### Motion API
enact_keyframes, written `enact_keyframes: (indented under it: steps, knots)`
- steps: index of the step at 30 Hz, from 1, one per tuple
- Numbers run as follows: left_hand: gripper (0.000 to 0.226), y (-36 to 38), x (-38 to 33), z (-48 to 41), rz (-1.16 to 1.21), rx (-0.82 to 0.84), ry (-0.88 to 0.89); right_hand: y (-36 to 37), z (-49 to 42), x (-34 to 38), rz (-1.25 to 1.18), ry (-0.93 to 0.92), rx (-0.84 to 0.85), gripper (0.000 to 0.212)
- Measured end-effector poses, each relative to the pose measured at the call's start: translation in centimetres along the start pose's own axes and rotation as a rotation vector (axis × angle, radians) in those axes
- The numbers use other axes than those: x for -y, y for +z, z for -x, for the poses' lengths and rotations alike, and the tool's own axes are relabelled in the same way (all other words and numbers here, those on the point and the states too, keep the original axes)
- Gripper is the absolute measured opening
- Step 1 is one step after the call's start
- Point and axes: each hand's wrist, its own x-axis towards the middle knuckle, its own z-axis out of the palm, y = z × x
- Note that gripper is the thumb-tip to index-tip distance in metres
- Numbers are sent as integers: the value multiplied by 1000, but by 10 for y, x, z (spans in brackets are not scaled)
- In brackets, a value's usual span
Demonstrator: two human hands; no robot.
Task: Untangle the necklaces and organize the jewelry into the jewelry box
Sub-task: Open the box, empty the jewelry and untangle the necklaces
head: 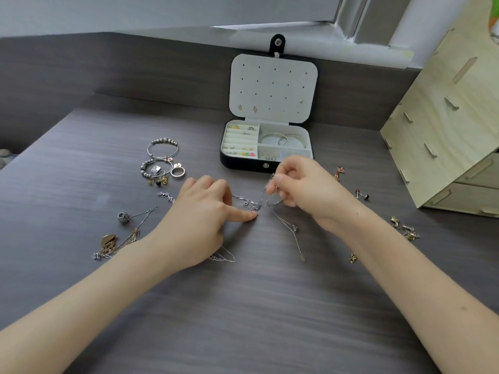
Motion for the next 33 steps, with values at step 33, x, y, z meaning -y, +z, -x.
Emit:
enact_keyframes:
  steps: [33]
  knots:
    - [43,-7,5,6,391,139,-137,-9,-1,14,-773,-264,-297,20]
